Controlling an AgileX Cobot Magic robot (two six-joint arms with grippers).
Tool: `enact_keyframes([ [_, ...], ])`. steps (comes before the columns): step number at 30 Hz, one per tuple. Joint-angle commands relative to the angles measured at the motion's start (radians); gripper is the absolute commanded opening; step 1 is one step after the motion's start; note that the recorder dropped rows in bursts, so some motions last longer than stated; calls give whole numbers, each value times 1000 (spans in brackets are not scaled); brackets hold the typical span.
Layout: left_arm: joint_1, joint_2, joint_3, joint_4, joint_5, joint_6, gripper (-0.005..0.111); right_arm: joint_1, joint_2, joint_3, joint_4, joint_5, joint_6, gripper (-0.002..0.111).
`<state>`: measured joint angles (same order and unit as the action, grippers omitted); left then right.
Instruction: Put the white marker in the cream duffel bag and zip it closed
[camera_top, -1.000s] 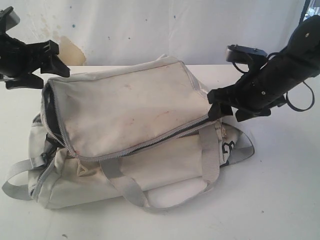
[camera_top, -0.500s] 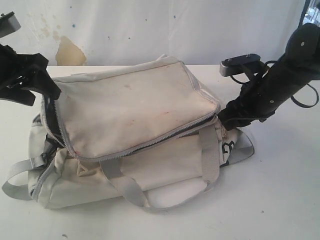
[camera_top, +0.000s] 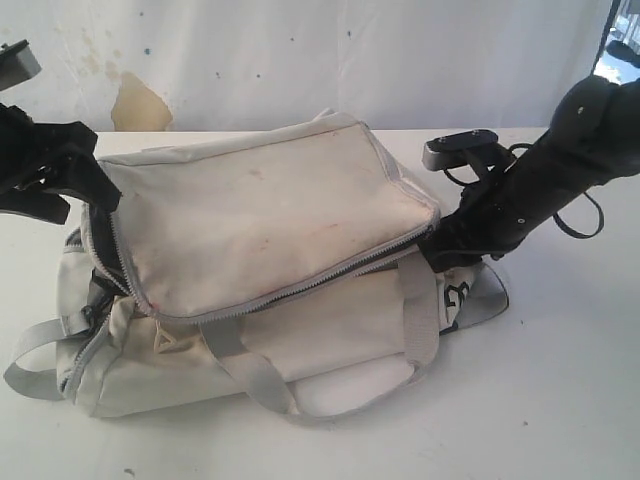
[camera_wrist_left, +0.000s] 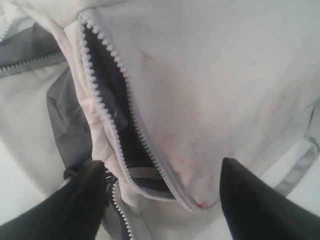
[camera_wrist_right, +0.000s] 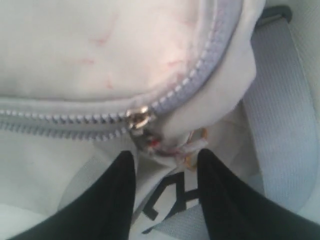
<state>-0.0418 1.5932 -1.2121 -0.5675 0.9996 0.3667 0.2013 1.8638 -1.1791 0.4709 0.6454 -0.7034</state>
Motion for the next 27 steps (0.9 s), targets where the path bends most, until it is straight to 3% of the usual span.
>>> enact_keyframes([
  [1,0,-11,2,-7,-12,-2,70,-2,28,4,25,-113,-34,38],
  [8,0,-11,2,-14,-21,-2,70,-2,60,4,25,-118,-36,36],
  [12,0,-11,2,-19,-24,-2,70,-2,60,4,23,-120,-50,3],
  [13,0,-11,2,-19,-24,-2,70,-2,60,4,23,-120,-52,0],
  [19,0,-11,2,-19,-32,-2,70,-2,9,4,27,7,-48,0],
  [27,0,-11,2,-19,-32,-1,70,-2,-87,-31,47,261,100,0],
])
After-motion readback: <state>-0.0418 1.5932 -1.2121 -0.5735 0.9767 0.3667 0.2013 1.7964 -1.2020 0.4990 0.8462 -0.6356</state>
